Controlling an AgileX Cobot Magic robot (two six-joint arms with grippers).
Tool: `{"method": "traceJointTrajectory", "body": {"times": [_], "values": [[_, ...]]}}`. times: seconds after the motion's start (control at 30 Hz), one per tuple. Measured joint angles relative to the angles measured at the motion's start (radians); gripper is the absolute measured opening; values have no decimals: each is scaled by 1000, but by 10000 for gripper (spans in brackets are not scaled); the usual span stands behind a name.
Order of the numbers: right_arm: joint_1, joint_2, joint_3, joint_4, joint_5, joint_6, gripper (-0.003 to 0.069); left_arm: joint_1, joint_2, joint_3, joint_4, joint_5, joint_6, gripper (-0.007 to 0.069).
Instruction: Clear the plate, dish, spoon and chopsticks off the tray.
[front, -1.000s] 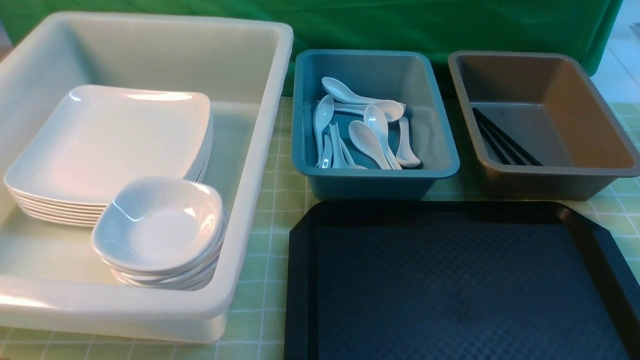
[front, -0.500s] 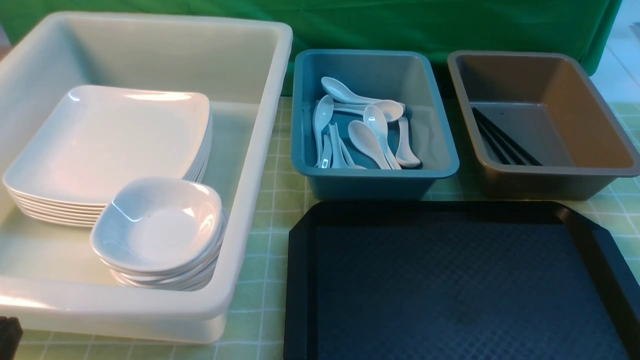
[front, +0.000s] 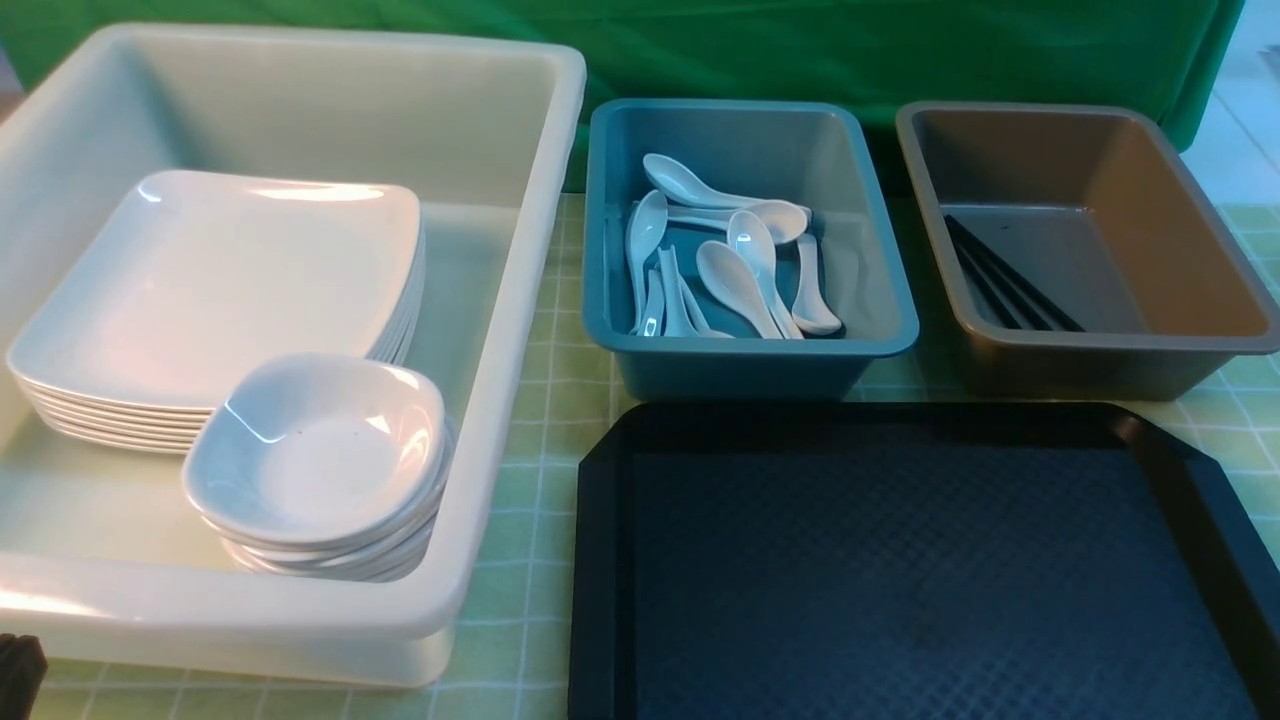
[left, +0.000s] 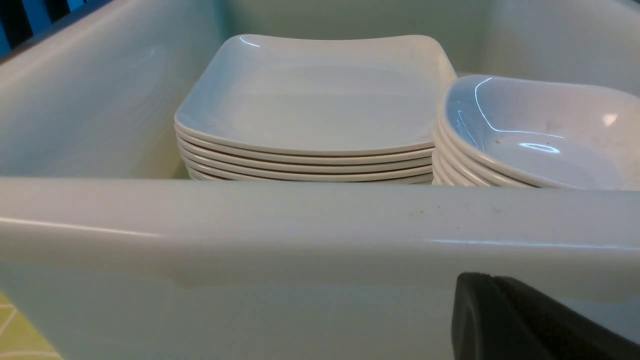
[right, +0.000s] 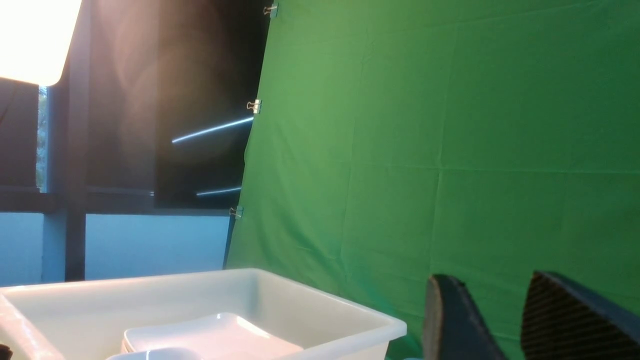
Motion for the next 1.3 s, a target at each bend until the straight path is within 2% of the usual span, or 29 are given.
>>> {"method": "traceJointTrajectory", "body": {"times": [0.2,0.4,0.67,0.77,0.9,1.0,1.03,1.17,1.3], "values": [[0,0,0,2,-1,-7,226,0,0,0,0,0,1,-16],[0,0,0,253,-2,-297,235,0,0,0,1,0,3,-15],[-1,0,1,308,49,-357,238,0,0,0,3,0,3,-15],[-80,0,25,308,92,-361,239,0,0,0,3,0,3,-15],[-378,1,163,309,128,-362,239,0,0,0,3,1,5,-15],[-512,2,245,309,149,-362,239,0,0,0,3,1,6,-15],[-582,2,262,311,207,-362,239,0,0,0,4,1,8,-15],[-683,2,275,311,328,-375,239,0,-2,0,4,2,8,-15],[-684,2,275,312,333,-388,240,0,-2,0,4,2,8,-15]]}}
